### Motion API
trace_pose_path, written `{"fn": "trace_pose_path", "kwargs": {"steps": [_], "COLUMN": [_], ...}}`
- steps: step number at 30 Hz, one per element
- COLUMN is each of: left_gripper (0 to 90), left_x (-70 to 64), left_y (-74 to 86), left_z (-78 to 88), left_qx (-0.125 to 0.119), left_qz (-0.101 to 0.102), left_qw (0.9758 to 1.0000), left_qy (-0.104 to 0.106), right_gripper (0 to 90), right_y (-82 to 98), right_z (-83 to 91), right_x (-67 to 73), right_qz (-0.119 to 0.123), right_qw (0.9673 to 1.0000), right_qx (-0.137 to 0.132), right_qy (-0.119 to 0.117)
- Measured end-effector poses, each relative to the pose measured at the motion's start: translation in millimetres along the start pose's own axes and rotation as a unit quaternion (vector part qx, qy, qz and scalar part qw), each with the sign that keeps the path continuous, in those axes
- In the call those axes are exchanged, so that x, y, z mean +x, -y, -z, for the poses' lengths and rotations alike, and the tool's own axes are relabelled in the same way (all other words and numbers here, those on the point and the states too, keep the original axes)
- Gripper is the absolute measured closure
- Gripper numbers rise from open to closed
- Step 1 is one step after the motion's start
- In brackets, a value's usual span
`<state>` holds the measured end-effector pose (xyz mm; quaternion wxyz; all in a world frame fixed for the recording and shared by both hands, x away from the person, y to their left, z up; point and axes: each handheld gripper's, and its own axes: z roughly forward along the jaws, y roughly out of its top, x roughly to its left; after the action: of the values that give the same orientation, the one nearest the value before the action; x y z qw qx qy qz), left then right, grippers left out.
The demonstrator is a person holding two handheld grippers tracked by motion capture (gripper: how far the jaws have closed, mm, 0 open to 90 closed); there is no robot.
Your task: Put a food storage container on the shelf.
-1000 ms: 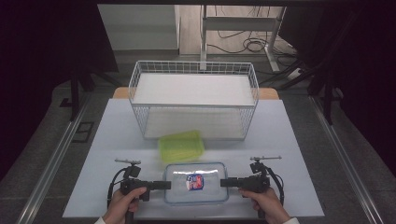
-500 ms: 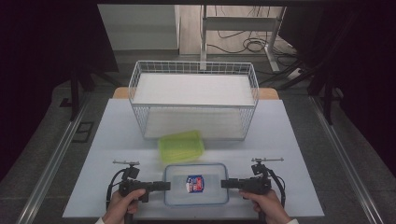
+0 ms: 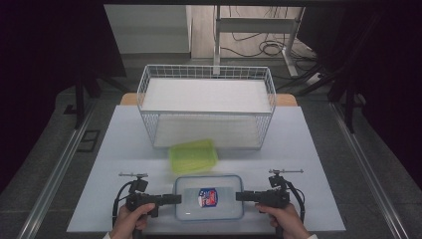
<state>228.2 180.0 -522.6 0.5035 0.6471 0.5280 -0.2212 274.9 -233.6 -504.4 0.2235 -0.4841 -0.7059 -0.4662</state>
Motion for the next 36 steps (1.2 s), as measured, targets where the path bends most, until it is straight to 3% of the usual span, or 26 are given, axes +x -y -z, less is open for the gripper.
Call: {"fn": "trace_pose_path", "kwargs": {"steps": [16,29,36], "left_gripper": [54.1,54.2,54.3], "left_x": [-14.4,-28.2,-45.9], "left_y": [-5.1,-14.3,-30.7], "left_z": [8.5,15.6,22.6], "left_qx": [-0.022,-0.027,-0.035], "left_qz": [-0.031,-0.053,-0.074], "left_qw": [0.9992,0.9982,0.9966], "left_qy": [-0.016,-0.008,-0.005], "right_gripper": [54.9,54.8,54.8], "right_y": [-1.9,-15.3,-28.0], "right_z": [1.4,12.5,23.9], "right_x": [6.4,26.1,42.7], "right_qz": [0.007,0.044,0.064], "right_qw": [0.9999,0.9986,0.9971], "right_qx": [-0.012,-0.03,-0.041], "right_qy": [-0.001,0.006,0.011]}}
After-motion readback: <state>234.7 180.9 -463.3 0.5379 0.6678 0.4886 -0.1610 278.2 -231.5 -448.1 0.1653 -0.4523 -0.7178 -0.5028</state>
